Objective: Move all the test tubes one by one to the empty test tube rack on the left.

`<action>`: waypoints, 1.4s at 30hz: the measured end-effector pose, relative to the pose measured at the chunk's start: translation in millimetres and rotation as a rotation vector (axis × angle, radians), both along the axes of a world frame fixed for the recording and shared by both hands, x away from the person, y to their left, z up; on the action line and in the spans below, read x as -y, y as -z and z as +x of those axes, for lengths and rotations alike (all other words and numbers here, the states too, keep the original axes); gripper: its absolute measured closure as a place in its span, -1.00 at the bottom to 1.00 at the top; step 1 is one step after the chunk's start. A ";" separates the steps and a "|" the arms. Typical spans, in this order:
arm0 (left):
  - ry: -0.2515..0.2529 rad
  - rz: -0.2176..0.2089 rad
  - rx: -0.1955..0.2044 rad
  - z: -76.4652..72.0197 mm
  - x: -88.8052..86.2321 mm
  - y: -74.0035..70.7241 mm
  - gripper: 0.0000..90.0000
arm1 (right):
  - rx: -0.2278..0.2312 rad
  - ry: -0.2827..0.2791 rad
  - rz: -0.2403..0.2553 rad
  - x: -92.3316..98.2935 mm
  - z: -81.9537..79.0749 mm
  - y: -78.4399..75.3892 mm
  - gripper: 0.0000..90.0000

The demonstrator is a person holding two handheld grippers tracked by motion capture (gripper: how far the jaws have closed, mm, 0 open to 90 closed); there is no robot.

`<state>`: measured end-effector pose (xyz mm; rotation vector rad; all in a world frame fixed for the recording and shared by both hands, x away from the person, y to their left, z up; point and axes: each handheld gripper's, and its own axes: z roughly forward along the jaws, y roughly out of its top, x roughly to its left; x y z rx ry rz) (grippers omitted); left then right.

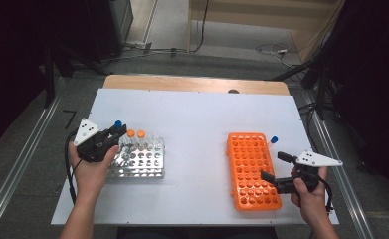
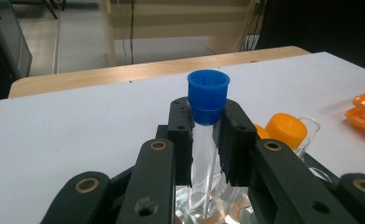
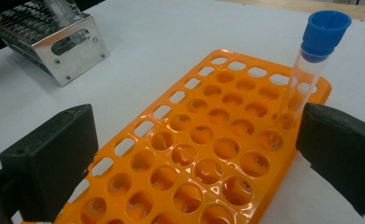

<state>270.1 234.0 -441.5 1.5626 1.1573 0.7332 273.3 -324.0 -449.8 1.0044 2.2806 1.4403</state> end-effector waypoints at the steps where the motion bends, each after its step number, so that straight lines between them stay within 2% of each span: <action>1: 0.001 0.000 -0.001 0.2 0.1 0.2 0.70 | 0.000 0.001 0.000 0.0 0.0 0.1 -1.00; 8: 0.003 0.012 -0.019 -1.1 1.1 -0.1 0.62 | -0.005 -0.001 -0.003 -0.9 0.1 0.9 -1.00; 15: 0.001 -0.022 -0.026 -3.7 0.1 -1.3 0.41 | -0.003 0.001 -0.004 -1.4 1.1 1.4 -1.00; 21: -0.010 -0.048 -0.023 -12.6 -2.1 -7.2 0.24 | -0.002 0.003 -0.001 -1.7 3.1 0.8 -1.00; 24: 0.004 -0.060 -0.022 -17.8 -1.3 -11.0 0.12 | -0.002 0.008 0.004 -1.7 4.8 0.2 -1.00; 28: 0.030 -0.073 -0.029 -24.6 2.8 -15.7 -0.30 | 0.001 0.017 0.009 -1.8 7.5 -0.8 -1.00; 30: 0.049 -0.078 -0.030 -28.3 5.7 -17.3 -0.45 | 0.001 0.021 0.009 -2.3 9.3 -1.2 -1.00; 38: 0.118 -0.090 -0.038 -40.2 16.4 -19.0 -0.71 | -0.003 0.034 0.007 -6.6 18.1 -0.7 -1.00; 42: 0.151 -0.093 -0.036 -42.5 22.8 -18.9 -0.80 | -0.021 0.064 0.012 -5.9 24.0 1.2 -1.00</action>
